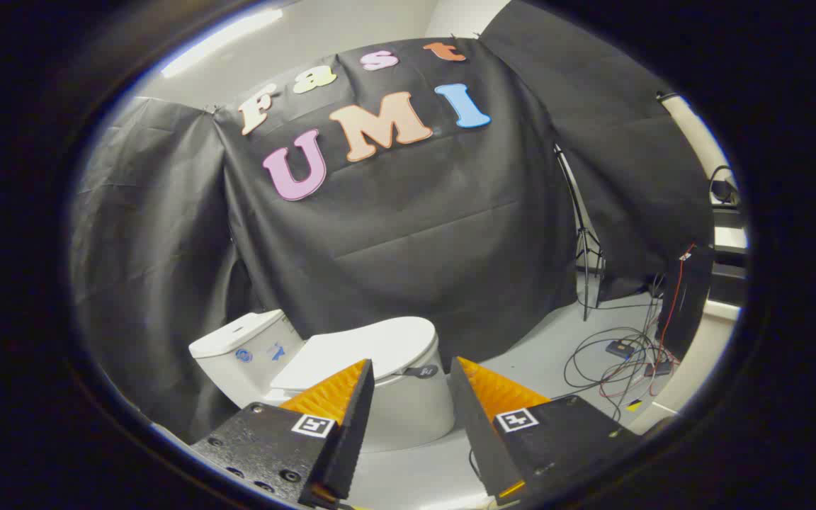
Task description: Open the toilet lid.
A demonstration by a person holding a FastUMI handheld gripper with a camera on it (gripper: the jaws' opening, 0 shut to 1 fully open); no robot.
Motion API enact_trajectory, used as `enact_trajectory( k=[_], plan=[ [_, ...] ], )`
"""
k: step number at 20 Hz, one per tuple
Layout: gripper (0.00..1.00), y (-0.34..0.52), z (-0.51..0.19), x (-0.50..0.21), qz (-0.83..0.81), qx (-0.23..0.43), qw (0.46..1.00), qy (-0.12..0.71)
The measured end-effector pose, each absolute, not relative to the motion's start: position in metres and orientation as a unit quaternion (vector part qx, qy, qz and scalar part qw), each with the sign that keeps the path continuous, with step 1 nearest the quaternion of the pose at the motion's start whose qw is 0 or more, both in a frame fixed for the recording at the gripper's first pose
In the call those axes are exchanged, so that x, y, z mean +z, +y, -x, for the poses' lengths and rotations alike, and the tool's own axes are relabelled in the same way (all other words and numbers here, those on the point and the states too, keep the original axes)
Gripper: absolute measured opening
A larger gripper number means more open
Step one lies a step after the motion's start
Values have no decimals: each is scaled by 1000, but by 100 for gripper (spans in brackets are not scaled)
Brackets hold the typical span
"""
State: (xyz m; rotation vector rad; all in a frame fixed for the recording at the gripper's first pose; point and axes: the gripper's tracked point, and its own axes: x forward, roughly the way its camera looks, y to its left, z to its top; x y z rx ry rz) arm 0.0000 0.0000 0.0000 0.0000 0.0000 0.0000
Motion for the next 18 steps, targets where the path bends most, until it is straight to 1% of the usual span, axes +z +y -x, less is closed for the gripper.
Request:
enact_trajectory(
  k=[18],
  plan=[
    [67,-7,-7,-7,-27,5,999,16]
  ],
)
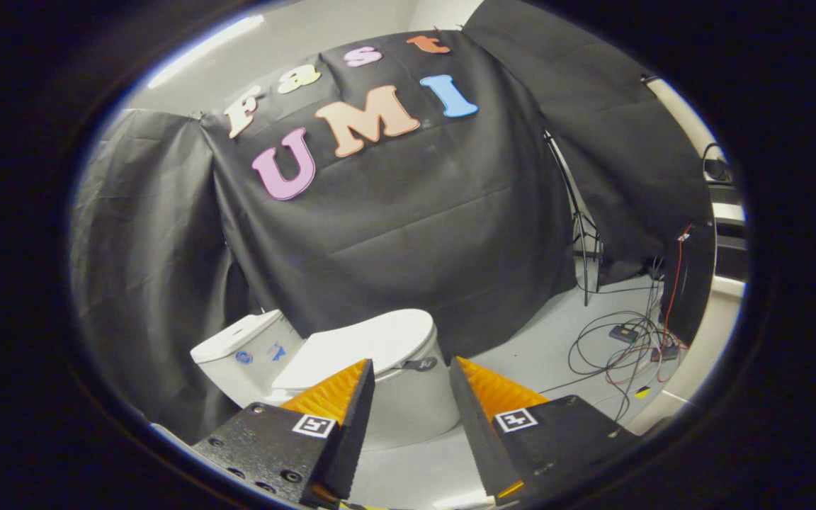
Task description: Open the toilet lid.
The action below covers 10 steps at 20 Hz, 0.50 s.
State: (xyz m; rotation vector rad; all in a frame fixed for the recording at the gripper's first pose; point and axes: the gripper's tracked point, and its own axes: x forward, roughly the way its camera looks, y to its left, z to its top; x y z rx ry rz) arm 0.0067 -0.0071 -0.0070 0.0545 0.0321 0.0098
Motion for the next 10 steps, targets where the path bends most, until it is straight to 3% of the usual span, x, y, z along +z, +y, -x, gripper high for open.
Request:
enact_trajectory(
  k=[10],
  plan=[
    [67,-11,-10,-11,-41,5,999,28]
  ],
)
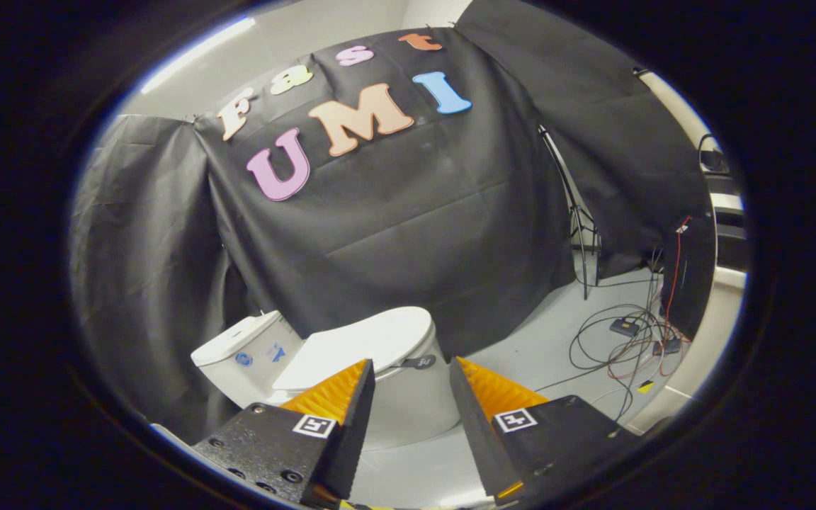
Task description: Open the toilet lid.
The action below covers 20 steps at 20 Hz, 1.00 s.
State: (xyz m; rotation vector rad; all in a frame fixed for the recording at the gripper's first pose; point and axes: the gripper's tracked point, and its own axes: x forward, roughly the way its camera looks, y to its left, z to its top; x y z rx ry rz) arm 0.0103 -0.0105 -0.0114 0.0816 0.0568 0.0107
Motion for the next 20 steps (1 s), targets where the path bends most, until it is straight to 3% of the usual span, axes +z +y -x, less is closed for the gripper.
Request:
enact_trajectory(
  k=[20],
  plan=[
    [66,-12,-28,-32,-68,7,992,102]
  ],
)
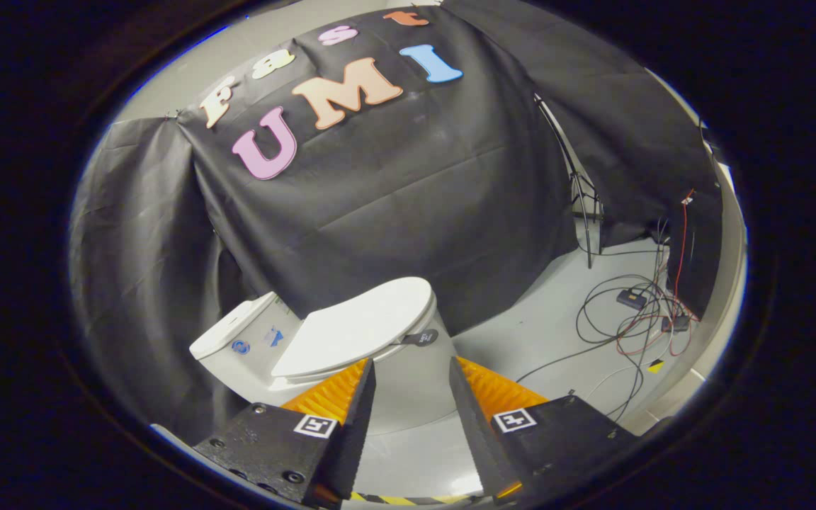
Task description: Open the toilet lid.
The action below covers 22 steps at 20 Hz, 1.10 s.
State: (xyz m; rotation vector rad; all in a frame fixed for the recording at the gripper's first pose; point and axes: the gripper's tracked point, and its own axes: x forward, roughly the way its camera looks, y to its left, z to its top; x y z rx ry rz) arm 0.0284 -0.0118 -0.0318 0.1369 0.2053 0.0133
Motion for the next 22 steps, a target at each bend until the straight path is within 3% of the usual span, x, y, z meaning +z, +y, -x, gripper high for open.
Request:
enact_trajectory(
  k=[7,11,17,22],
  plan=[
    [65,6,-70,1,-178,75,981,20],
    [65,9,-109,-7,-278,81,957,3],
    [65,21,-164,-34,-378,84,922,15],
    [65,22,-208,-71,-417,44,906,61]
  ],
)
